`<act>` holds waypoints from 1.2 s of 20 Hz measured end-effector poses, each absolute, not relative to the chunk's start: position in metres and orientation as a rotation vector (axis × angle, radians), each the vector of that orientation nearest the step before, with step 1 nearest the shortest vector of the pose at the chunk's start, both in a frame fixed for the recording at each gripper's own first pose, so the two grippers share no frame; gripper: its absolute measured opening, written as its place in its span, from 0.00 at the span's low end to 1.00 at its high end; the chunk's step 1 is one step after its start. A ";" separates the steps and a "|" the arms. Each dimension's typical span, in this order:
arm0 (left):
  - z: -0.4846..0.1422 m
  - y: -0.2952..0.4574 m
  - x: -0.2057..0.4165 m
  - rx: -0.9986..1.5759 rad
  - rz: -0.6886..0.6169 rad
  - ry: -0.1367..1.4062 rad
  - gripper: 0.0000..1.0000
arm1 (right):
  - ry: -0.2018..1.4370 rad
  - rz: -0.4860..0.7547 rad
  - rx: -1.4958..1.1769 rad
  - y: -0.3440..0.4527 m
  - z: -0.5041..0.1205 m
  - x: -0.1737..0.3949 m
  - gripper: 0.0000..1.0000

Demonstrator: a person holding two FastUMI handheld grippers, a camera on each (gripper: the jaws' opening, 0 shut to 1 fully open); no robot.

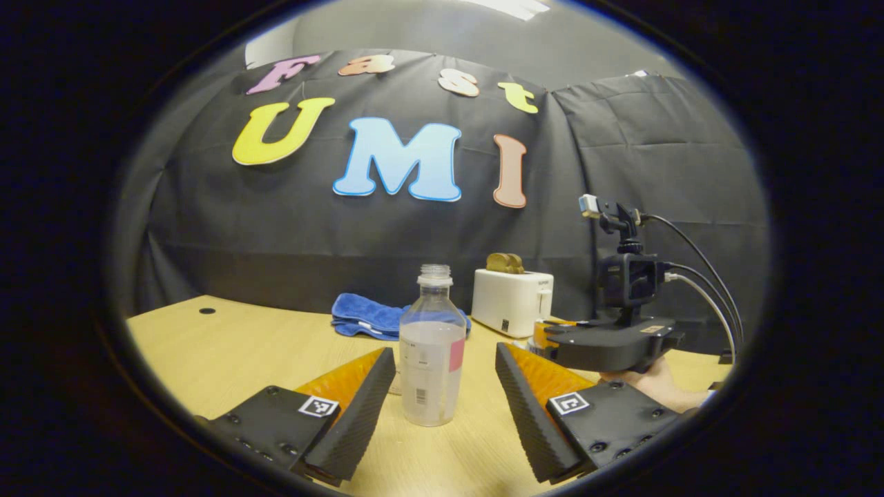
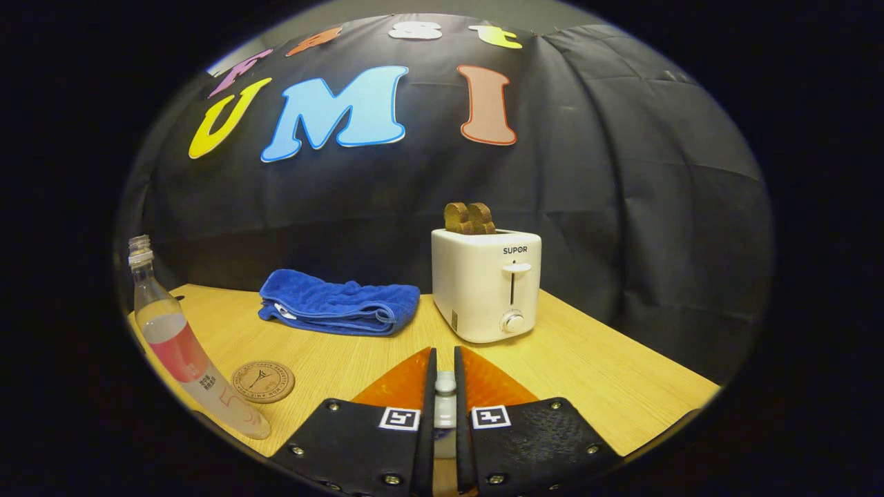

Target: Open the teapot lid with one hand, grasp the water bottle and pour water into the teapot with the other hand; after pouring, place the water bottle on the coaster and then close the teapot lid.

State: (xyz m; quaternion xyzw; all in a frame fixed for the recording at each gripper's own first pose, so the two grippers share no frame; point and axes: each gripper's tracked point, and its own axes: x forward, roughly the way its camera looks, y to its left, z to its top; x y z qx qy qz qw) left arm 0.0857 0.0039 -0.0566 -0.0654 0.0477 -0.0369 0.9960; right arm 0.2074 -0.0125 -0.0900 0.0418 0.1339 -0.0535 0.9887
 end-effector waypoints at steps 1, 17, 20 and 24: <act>-0.058 0.003 0.087 -0.128 -0.075 0.097 0.97 | 0.272 -0.105 0.088 -0.012 -0.096 0.211 0.13; -0.051 0.015 0.095 0.024 -0.065 0.105 0.97 | 0.185 -0.095 0.046 -0.017 -0.060 0.202 0.06; -0.049 0.018 0.100 0.049 -0.065 0.112 1.00 | 0.171 -0.111 0.034 -0.027 -0.053 0.198 0.06; -0.060 0.016 0.110 0.060 -0.076 0.147 1.00 | 0.172 -0.145 0.046 -0.053 -0.049 0.189 0.06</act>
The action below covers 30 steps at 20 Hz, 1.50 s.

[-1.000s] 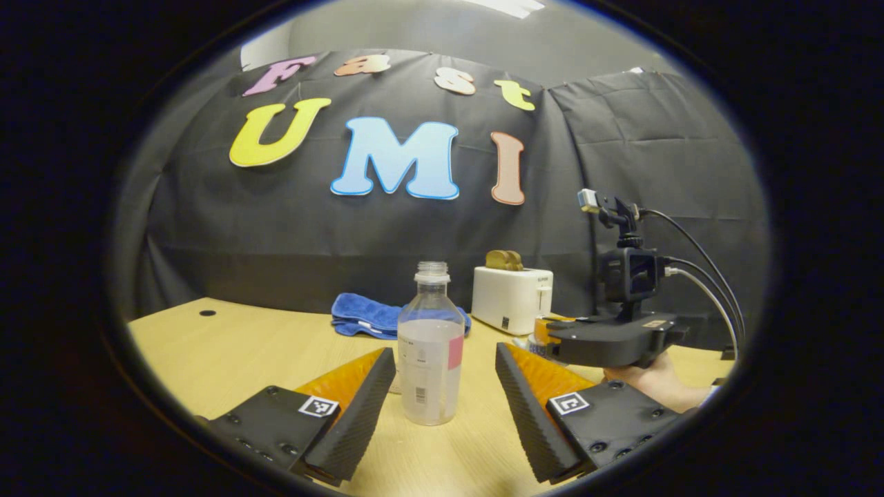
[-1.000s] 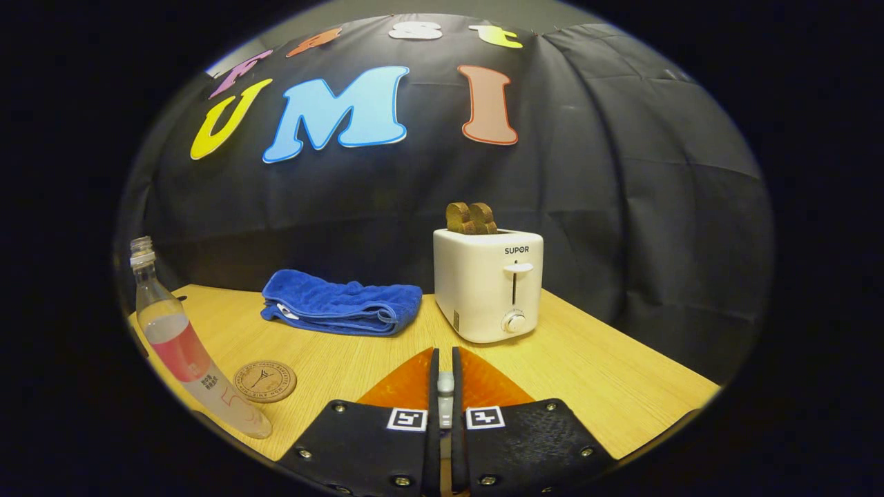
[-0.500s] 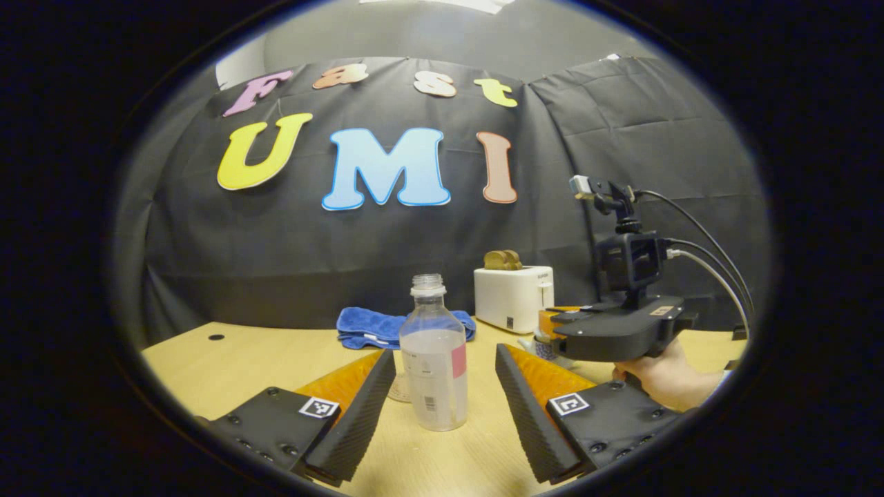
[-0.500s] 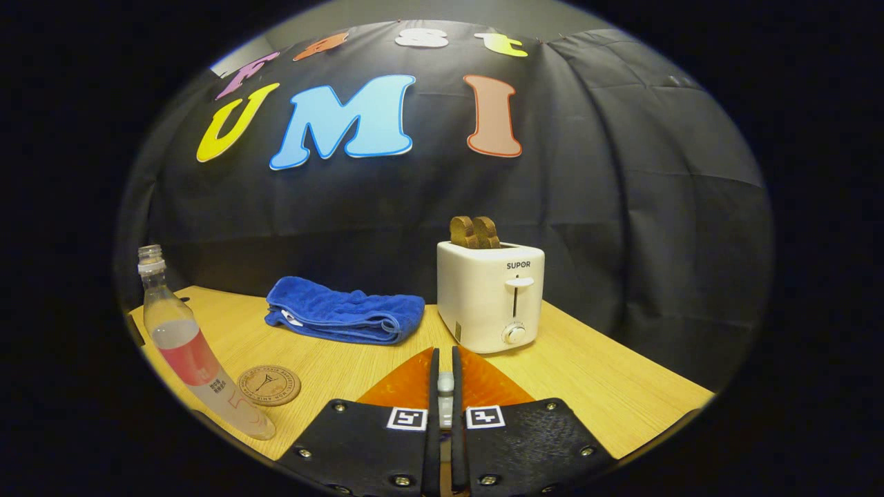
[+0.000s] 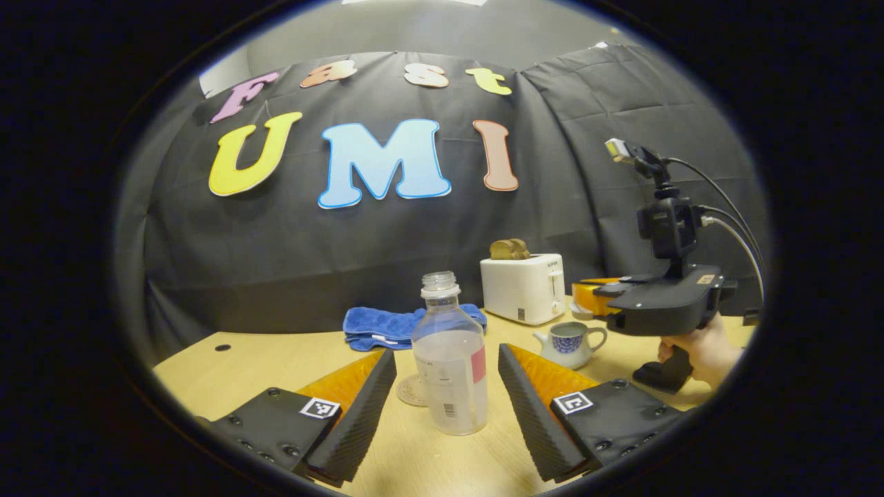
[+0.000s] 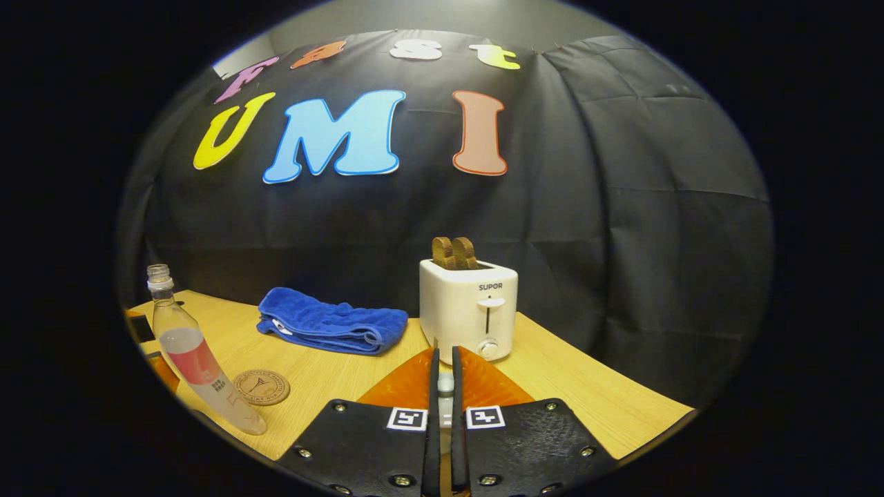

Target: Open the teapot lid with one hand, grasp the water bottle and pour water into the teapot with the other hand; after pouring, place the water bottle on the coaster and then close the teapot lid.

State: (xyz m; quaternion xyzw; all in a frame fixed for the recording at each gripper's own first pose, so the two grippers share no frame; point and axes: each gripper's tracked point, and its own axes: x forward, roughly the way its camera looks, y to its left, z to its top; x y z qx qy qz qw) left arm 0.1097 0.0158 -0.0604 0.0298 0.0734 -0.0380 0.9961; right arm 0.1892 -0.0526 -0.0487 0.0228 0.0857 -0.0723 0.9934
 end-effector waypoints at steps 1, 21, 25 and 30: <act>-0.066 0.015 0.111 0.064 -0.074 0.163 1.00 | 0.167 -0.162 0.045 -0.061 -0.047 0.188 0.06; -0.103 -0.004 0.150 0.093 -0.123 0.242 1.00 | 0.187 -0.220 0.125 -0.100 -0.048 0.179 0.06; -0.106 -0.008 0.155 0.077 -0.142 0.252 0.90 | 0.187 -0.212 0.151 -0.100 -0.048 0.178 0.06; -0.103 -0.014 0.157 0.203 -0.210 0.308 0.83 | 0.191 -0.207 0.160 -0.100 -0.049 0.179 0.06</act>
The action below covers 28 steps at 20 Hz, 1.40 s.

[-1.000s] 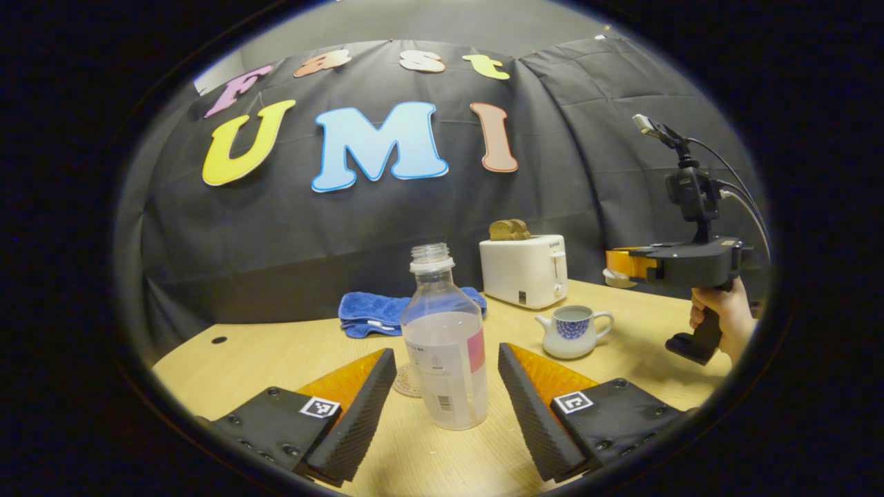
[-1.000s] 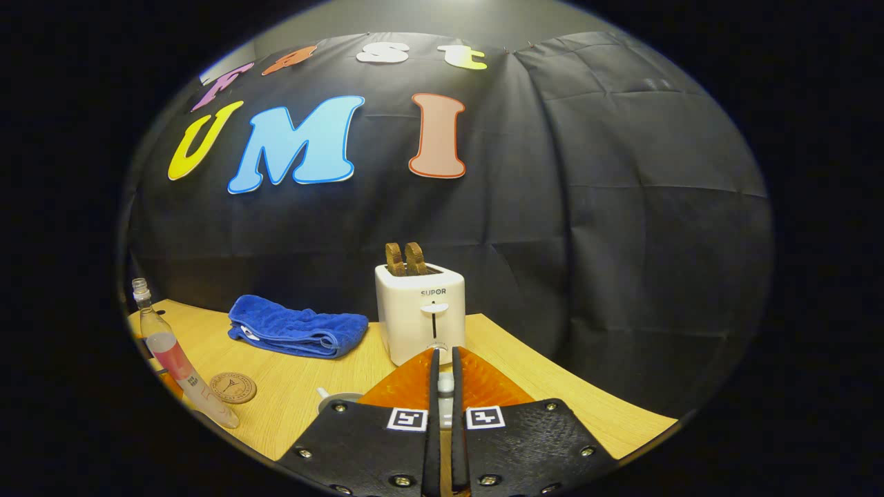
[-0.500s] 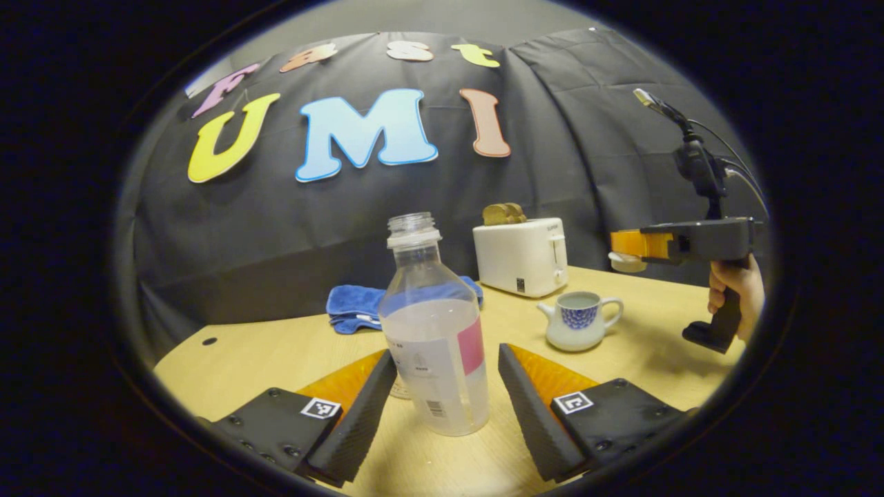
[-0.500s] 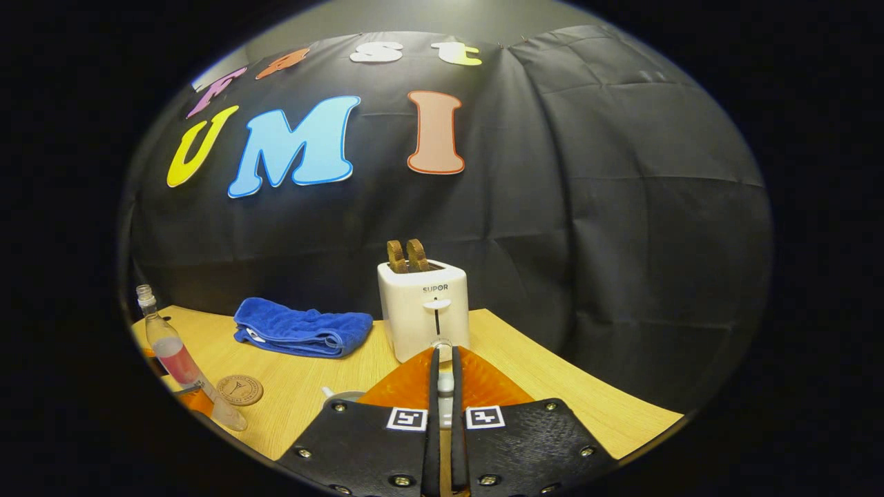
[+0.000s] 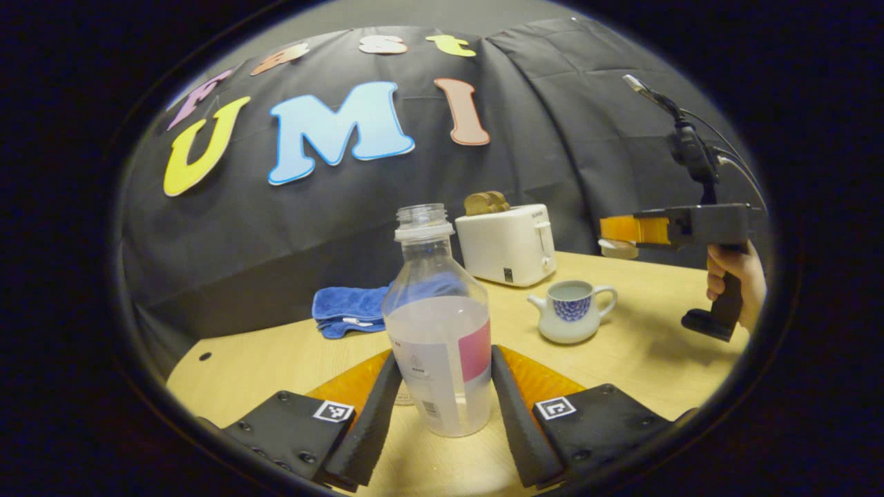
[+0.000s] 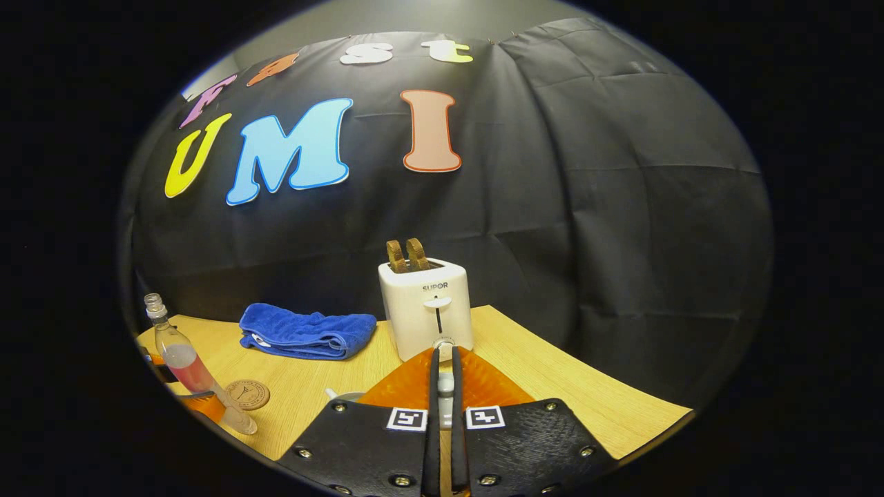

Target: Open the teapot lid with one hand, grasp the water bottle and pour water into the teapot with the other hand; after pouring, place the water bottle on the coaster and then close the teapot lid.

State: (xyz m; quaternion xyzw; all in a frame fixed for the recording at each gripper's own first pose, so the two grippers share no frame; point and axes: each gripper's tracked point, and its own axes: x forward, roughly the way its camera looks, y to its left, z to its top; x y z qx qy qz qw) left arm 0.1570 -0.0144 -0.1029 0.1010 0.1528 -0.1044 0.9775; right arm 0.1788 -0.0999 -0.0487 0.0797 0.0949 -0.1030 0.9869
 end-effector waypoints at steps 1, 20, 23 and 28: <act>-0.105 -0.013 0.159 0.233 -0.224 0.330 0.83 | 0.189 -0.205 0.167 -0.101 -0.048 0.179 0.06; -0.116 -0.055 0.204 0.758 -0.549 0.667 0.83 | 0.161 -0.157 0.115 -0.116 0.040 0.129 0.06; -0.125 -0.065 0.204 0.805 -0.594 0.718 0.83 | 0.151 -0.127 0.048 -0.112 0.074 0.118 0.06; -0.125 -0.068 0.205 0.912 -0.641 0.791 0.83 | 0.151 -0.102 0.001 -0.125 0.106 0.117 0.06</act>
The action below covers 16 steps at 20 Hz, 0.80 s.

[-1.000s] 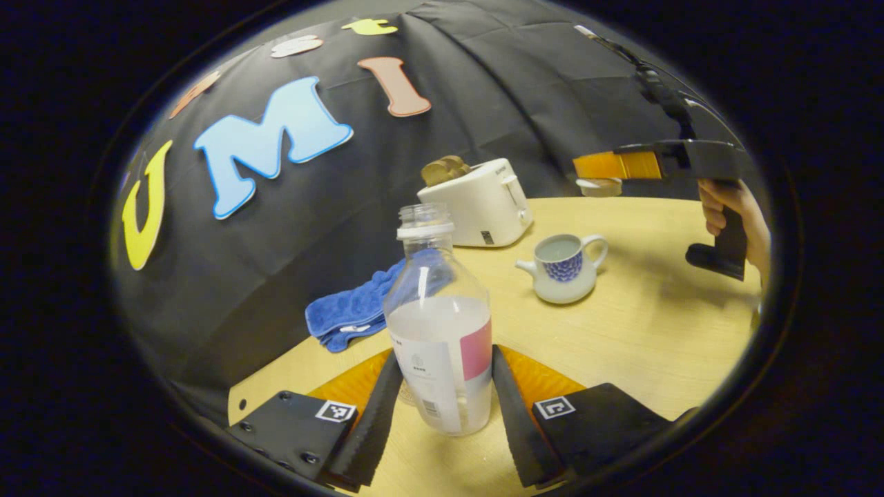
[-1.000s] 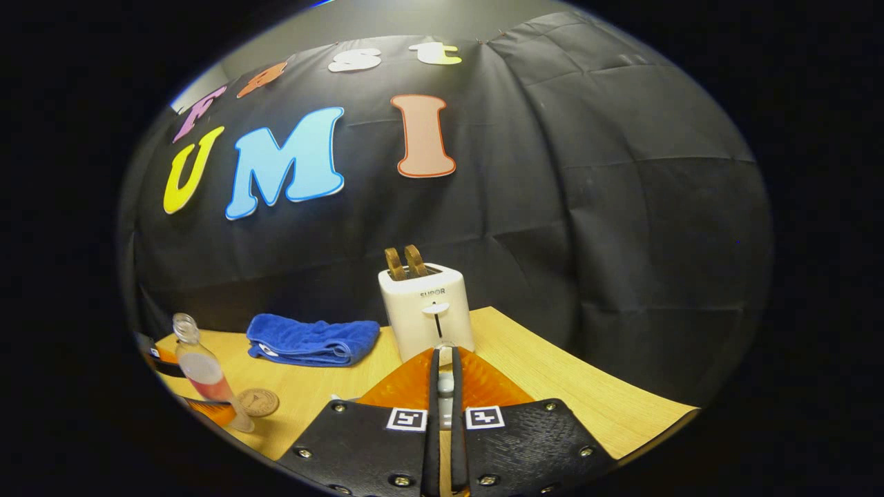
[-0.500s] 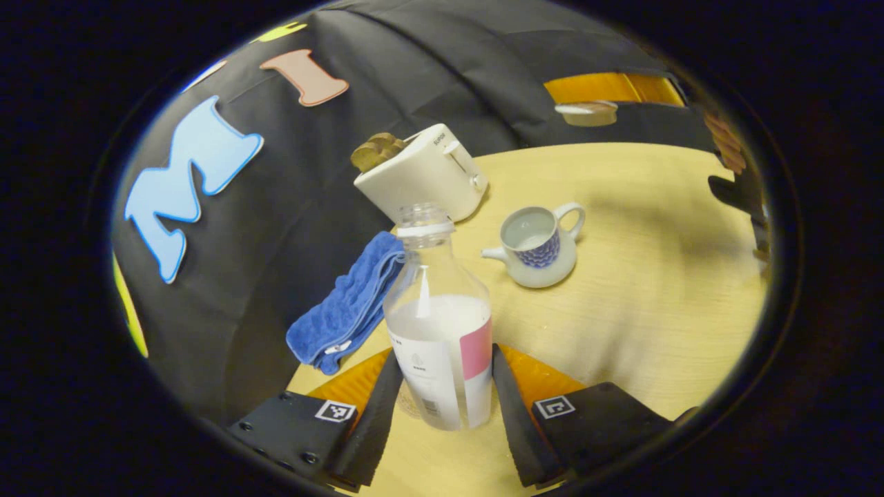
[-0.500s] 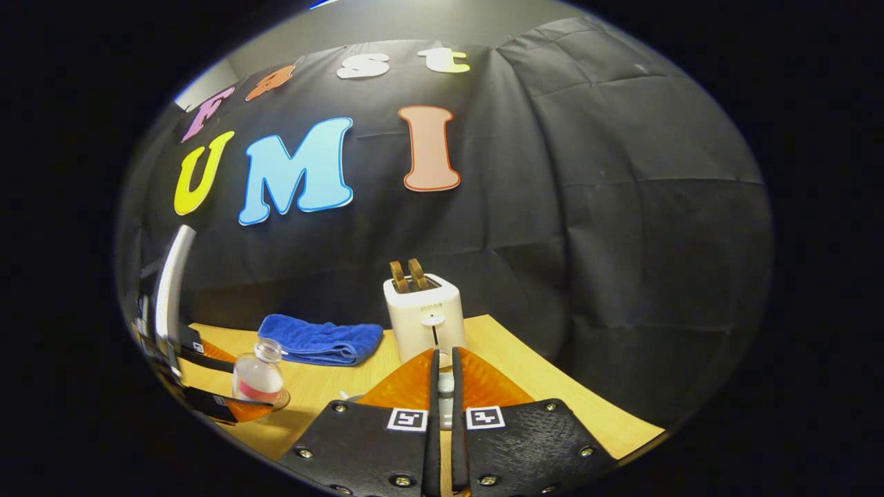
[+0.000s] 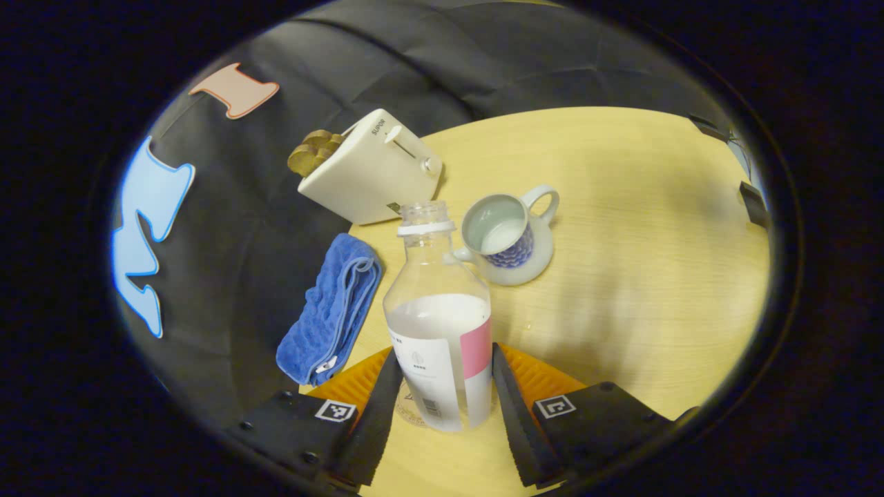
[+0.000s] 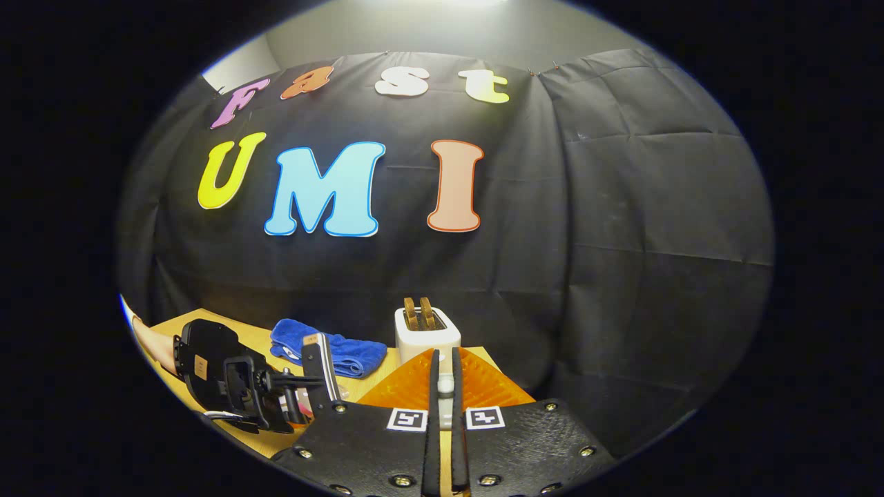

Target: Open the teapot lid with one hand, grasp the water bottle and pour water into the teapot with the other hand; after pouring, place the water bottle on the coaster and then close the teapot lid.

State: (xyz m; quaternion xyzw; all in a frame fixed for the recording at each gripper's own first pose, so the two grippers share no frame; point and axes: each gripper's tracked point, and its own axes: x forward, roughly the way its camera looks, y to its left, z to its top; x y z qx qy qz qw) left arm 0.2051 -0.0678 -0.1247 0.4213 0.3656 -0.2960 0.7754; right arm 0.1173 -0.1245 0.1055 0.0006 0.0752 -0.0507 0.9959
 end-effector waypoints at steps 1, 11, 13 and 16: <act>-0.125 -0.066 0.206 0.942 -0.649 0.807 0.83 | 0.156 -0.100 -0.001 -0.128 0.105 0.119 0.06; -0.122 -0.062 0.221 1.270 -0.693 0.910 0.82 | 0.212 -0.084 0.034 -0.142 0.075 0.131 0.06; -0.125 -0.063 0.224 1.329 -0.697 0.924 0.82 | 0.219 -0.086 0.047 -0.146 0.068 0.131 0.06; -0.125 -0.066 0.225 1.376 -0.710 0.942 0.82 | 0.236 -0.088 0.068 -0.152 0.055 0.133 0.06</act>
